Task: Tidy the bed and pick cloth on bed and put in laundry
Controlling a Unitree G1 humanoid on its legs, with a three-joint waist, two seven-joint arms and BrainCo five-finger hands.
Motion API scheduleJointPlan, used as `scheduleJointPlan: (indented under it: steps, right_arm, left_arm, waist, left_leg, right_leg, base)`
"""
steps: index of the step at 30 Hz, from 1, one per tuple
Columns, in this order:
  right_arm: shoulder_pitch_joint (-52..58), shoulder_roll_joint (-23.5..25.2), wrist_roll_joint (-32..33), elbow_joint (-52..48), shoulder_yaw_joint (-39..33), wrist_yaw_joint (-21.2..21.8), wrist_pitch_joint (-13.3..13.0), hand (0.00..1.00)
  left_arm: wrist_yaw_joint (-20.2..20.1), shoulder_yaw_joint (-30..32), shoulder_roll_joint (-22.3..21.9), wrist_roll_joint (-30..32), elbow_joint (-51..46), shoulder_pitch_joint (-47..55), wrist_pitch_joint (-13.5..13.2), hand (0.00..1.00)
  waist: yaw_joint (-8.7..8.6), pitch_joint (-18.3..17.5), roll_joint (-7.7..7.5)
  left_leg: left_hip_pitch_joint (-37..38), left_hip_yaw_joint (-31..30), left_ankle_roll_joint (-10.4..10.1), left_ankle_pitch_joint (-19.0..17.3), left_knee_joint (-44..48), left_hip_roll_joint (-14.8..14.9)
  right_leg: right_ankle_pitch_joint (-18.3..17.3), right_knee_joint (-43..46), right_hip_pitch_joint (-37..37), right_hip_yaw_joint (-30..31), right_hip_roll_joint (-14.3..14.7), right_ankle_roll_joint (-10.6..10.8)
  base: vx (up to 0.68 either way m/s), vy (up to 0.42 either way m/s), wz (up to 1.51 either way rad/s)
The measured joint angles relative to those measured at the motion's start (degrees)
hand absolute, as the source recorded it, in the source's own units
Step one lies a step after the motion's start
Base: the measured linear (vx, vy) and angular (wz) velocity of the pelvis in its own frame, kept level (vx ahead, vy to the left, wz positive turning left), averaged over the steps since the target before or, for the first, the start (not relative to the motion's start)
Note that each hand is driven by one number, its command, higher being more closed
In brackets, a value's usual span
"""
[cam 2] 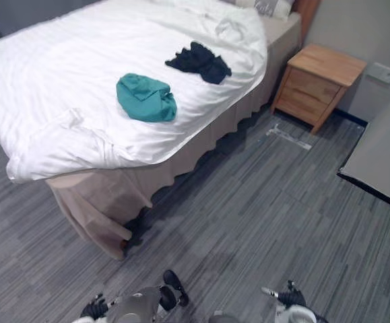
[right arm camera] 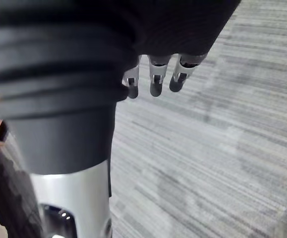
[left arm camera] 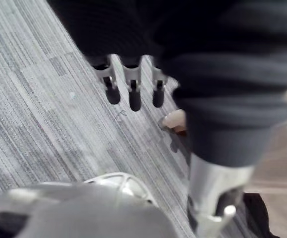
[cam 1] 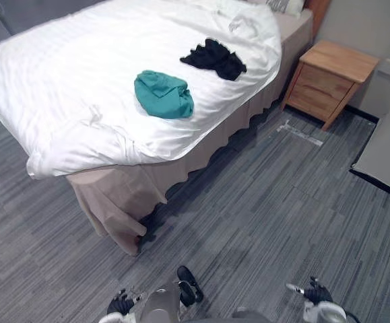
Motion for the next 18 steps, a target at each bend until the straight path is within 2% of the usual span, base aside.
scheduleJointPlan:
  steps: [1, 2, 3, 4, 5, 6, 7, 8, 10, 11, 12, 13, 15, 18]
  right_arm:
    - [0.51, 0.39, 0.37, -0.34, -0.12, -0.26, 0.42, 0.0]
    - [1.67, 1.52, 1.23, -0.35, -0.54, -0.99, 1.5, 0.0]
    - [2.17, 3.03, 2.09, -0.38, -0.52, -1.28, 2.65, 0.0]
    - [2.64, 3.85, 2.08, -0.43, -0.52, -1.35, 3.01, 0.0]
    - [2.66, 5.73, 2.05, -0.88, -0.47, -1.3, 3.58, 0.0]
    - [2.62, 6.28, 1.96, -1.17, -0.48, -1.18, 3.73, 0.0]
    - [1.5, 5.92, 1.79, -2.07, -0.52, -0.65, 4.37, 0.0]
    - [0.33, 5.27, 1.77, -3.88, -0.55, -0.1, 4.61, 0.0]
    - [-0.97, 4.08, 1.93, -4.99, -0.92, 0.69, 4.96, 0.0]
    - [-1.1, 2.93, 2.0, -4.91, -1.17, 0.98, 5.77, 0.0]
    - [-0.82, 2.18, 2.03, -4.79, -1.33, 1.15, 6.34, 0.0]
    - [-0.45, 1.5, 2.01, -4.56, -1.55, 1.4, 7.17, 0.0]
    - [0.26, 1.58, 1.69, -4.37, -1.54, 1.44, 7.76, 0.0]
    - [1.35, 2.23, 1.94, -2.24, -1.0, 1.34, 7.87, 0.0]
  left_arm:
    - [0.01, 0.32, -0.02, 0.01, -0.02, -0.5, -0.1, 0.0]
    - [0.13, 1.72, -0.22, 0.48, -0.03, -0.81, -0.28, 0.0]
    - [0.82, 4.03, -0.41, 1.25, -0.05, 0.24, -0.11, 0.0]
    - [1.26, 4.97, -0.33, 1.23, -0.16, 1.14, -0.09, 0.0]
    - [2.29, 6.1, 0.34, 1.21, -0.38, 2.92, -0.01, 0.0]
    - [2.73, 6.93, 0.79, 1.18, -0.24, 3.36, 0.05, 0.0]
    - [4.09, 7.82, -0.86, 1.01, -0.28, 3.9, 0.13, 0.0]
    - [4.78, 7.83, -2.54, 0.47, -0.74, 4.14, 0.07, 0.0]
    - [4.9, 7.83, -3.64, -0.08, -0.76, 3.97, -0.33, 0.0]
    - [5.08, 7.84, -4.04, -0.08, -1.36, 3.76, -1.15, 0.0]
    - [5.6, 7.84, -4.16, -0.13, -3.21, 3.72, -2.42, 0.0]
    - [6.05, 7.89, -3.93, -0.87, -7.61, 4.18, -4.76, 0.0]
    - [6.1, 7.37, -2.17, -0.86, -17.55, 4.59, -9.88, 0.0]
    - [6.89, 4.36, 3.24, 0.93, -30.45, 3.62, -14.17, 0.0]
  waist:
    - [-0.03, -0.17, -0.34]
    - [0.03, -0.67, -1.26]
    - [0.45, -1.5, -2.69]
    - [0.76, -2.15, -3.73]
    - [1.77, -3.37, -6.41]
    - [2.08, -3.69, -7.17]
    - [3.58, -4.35, -5.7]
    - [3.89, -4.93, -4.28]
    - [3.84, -5.07, -2.92]
    - [3.72, -5.43, -1.76]
    - [3.64, -5.59, -1.66]
    - [3.66, -5.85, -1.12]
    - [3.81, -6.76, -2.01]
    - [3.62, -7.88, -3.32]
  left_leg:
    - [0.07, -2.93, -0.48, -0.28, -0.04, 0.11]
    - [-0.17, -6.99, -2.06, -1.24, 0.43, 0.32]
    - [0.18, -8.41, -4.1, -2.68, 1.76, 0.91]
    - [0.21, -8.4, -4.81, -3.44, 2.73, 1.1]
    - [-0.15, -7.59, -7.15, -5.56, 5.55, 0.74]
    - [-0.44, -6.89, -8.16, -6.74, 7.11, 1.03]
    - [-0.81, -5.52, -9.81, -8.8, 9.97, 3.65]
    - [-1.51, -5.51, -10.66, -9.43, 10.46, 4.8]
    - [-1.27, -4.65, -11.43, -9.33, 9.32, 5.26]
    - [-0.42, -3.37, -12.34, -8.61, 8.06, 6.08]
    - [0.81, -2.2, -12.45, -7.73, 6.39, 6.22]
    - [2.99, -1.06, -12.75, -6.48, 4.07, 6.05]
    - [3.8, -0.58, -12.93, -5.59, 2.3, 5.75]
    - [3.55, 0.86, -12.71, -3.66, 0.78, 4.69]
  right_leg:
    - [1.99, -3.08, -0.89, 2.78, 0.09, 0.35]
    - [6.03, -7.88, -2.04, 7.63, -0.21, 0.76]
    - [11.88, -11.54, -2.66, 10.65, -0.6, 0.98]
    - [16.07, -12.91, -2.94, 11.21, -0.89, 0.81]
    - [27.62, -14.5, -3.16, 11.23, -2.52, -0.67]
    - [25.58, -13.92, -2.69, 10.46, -3.09, -0.23]
    - [22.81, -16.19, -0.63, 9.73, -1.71, -0.84]
    - [21.59, -19.45, 0.87, 8.22, -0.88, -1.54]
    - [19.92, -22.16, 2.23, 7.04, -0.71, -2.83]
    - [19.87, -22.73, 2.98, 6.41, -0.39, -2.8]
    - [19.59, -22.76, 3.57, 5.93, -0.36, -2.78]
    - [19.06, -22.92, 5.07, 5.51, -0.49, -2.83]
    - [18.57, -23.48, 5.94, 4.54, -0.81, -2.86]
    - [18.05, -24.07, 6.1, 2.91, -1.86, -2.88]
  base:
    - [0.32, -0.24, 2.26]
    - [0.39, -0.338, 2.1]
    - [0.32, -0.293, 1.7]
    - [0.47, -0.442, 1.04]
    - [0.37, -0.367, 0.54]
    - [0.53, -0.538, 0.38]
    - [0.36, -0.375, 0.16]
    - [0.32, -0.308, 0.06]
    - [0.23, -0.19, 0.17]
    - [0.2, -0.13, 0.27]
    - [0.17, -0.06, 0.32]
    - [0.15, -0.022, 0.27]
    - [0.1, -0.004, 0.23]
    - [0.02, 0.01, 0.29]
